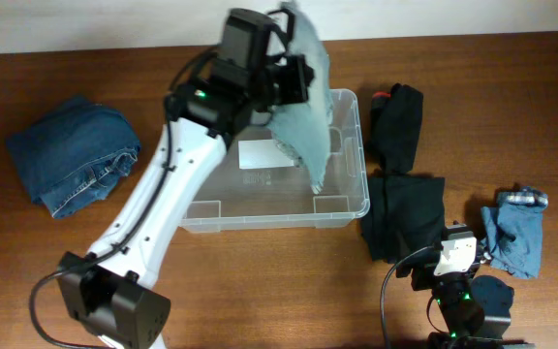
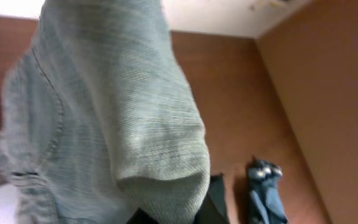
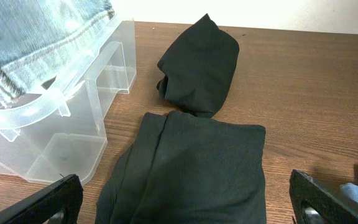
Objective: Pack container
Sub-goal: 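Lift the light-blue jeans with the left gripper over the container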
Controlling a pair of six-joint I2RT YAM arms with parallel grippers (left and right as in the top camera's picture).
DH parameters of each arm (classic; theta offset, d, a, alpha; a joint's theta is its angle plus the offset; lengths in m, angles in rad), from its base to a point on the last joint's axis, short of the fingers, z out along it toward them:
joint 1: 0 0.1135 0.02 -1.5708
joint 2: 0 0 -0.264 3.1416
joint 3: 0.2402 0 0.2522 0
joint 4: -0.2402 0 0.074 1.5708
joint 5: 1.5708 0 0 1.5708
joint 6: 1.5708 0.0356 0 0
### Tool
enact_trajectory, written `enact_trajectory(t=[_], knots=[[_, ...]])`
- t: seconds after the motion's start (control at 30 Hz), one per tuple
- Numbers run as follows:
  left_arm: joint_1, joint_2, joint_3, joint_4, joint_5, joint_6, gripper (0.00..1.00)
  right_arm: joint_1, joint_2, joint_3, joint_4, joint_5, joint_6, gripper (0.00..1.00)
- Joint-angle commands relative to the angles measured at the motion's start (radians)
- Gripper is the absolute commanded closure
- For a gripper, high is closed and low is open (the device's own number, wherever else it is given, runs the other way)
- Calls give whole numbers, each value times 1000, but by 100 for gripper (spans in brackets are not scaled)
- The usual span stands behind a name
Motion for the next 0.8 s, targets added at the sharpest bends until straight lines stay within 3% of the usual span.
enact_trajectory(t=[0.0, 0.3, 0.57, 0.77], knots=[[-50, -8, 20, -6, 48, -19, 99, -6, -8, -6, -4, -6, 12, 2], [-80, -8, 20, -183, 28, -13, 99, -6, -8, -6, -4, -6, 12, 2], [-92, -2, -26, -281, -255, -52, 99, -6, -8, -6, -4, -6, 12, 2], [-73, -2, -95, -279, -279, -134, 100, -6, -8, -6, -4, -6, 12, 2]])
